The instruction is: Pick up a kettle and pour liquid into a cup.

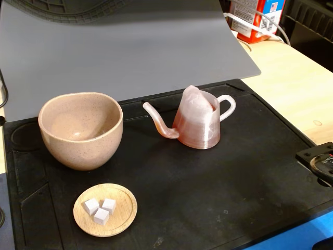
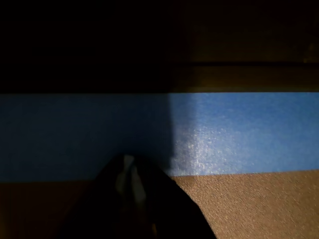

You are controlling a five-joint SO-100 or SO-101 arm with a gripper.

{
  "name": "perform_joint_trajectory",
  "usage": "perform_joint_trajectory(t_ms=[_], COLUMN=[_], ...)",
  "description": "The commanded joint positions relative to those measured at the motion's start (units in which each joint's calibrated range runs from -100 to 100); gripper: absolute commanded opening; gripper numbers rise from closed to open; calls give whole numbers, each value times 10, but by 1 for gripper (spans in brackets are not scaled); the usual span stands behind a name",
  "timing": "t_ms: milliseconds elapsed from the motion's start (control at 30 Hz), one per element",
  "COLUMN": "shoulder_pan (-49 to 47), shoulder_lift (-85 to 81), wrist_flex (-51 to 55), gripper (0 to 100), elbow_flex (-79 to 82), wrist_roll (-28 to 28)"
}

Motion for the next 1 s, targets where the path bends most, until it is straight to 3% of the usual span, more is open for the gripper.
perform_joint_trajectory(t_ms=[0, 500, 667, 833, 967], shoulder_pan=[-1, -5, -2, 0, -1], shoulder_lift=[4, 4, 42, 186, 296], wrist_flex=[2, 1, -182, -499, -509], gripper=[1, 1, 1, 1, 1], elbow_flex=[2, 2, 0, -8, -125], wrist_roll=[3, 3, 2, 3, 3])
